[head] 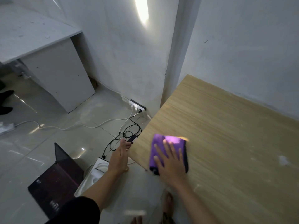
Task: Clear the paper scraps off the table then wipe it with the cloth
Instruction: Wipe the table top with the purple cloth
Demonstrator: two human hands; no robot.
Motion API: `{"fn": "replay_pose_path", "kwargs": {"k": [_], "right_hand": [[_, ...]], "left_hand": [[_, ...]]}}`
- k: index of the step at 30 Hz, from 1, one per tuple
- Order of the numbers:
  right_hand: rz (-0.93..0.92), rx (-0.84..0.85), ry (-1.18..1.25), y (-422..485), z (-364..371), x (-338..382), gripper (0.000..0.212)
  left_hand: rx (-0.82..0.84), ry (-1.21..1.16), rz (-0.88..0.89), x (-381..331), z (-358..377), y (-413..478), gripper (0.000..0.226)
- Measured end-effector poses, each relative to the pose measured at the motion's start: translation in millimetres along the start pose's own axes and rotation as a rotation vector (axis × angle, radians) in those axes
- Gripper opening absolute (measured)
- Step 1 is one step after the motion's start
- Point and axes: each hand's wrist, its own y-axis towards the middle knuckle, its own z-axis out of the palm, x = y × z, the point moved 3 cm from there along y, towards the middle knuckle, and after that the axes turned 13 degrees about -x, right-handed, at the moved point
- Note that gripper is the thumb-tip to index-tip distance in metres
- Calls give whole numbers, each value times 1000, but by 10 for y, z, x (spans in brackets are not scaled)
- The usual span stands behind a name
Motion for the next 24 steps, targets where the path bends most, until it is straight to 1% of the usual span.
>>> {"fn": "replay_pose_path", "kwargs": {"k": [2,5,8,10,12,14,17,19,21,22,24], "right_hand": [[125,67,-36,148,-39,-90,58],[182,103,0,361,-17,138,51],[83,52,22,304,92,563,52],[-7,61,12,85,132,731,49],[-35,75,26,-172,109,694,49],[-8,41,21,-388,9,460,49],[128,-6,-39,-624,-124,-192,50],[284,-45,-99,-718,-285,-711,52],[469,-84,-128,-734,-484,-1160,53],[552,-63,-118,-709,-550,-1322,51],[658,-43,-119,-598,-601,-1462,51]], "left_hand": [[-17,8,6,-3,-48,-36,87],[-43,-4,-12,-6,-60,-104,82],[-67,9,-18,-28,-23,-128,76],[-63,38,-17,-9,34,-122,75],[-61,96,15,5,98,-119,77],[-87,163,99,-61,173,-152,66],[-109,254,231,-188,317,-221,56],[-80,304,267,-204,437,-263,58],[-33,333,300,-231,544,-304,62],[0,348,326,-249,599,-328,63],[61,370,354,-274,725,-381,64]]}}
